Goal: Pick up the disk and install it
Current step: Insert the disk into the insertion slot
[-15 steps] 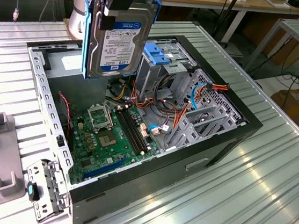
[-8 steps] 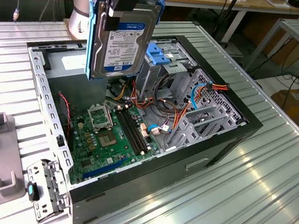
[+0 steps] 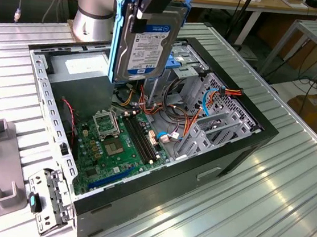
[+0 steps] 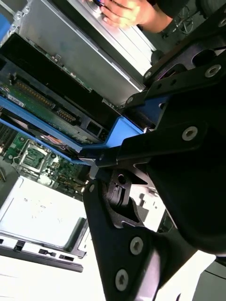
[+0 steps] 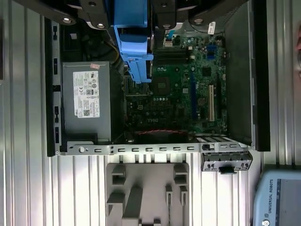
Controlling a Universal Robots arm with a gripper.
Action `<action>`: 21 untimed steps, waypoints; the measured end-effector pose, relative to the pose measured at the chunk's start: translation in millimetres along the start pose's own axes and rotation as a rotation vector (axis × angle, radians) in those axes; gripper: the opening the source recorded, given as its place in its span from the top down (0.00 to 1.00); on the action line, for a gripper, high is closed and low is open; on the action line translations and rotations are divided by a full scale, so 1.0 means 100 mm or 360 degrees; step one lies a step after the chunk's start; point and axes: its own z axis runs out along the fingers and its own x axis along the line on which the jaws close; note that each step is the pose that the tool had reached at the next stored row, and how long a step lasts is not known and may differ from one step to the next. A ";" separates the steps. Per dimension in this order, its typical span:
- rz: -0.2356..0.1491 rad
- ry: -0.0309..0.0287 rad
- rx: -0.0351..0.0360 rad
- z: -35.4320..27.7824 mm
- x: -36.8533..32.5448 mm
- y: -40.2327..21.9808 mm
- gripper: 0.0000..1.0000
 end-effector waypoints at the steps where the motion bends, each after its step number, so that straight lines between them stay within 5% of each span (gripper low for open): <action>1: 0.0000 0.00009 0.0000 0.003 0.000 -0.010 0.63; 15: -0.0001 0.00013 0.0008 0.032 0.026 -0.039 0.63; 21: -0.0001 0.00012 0.0008 0.051 0.245 -0.048 0.63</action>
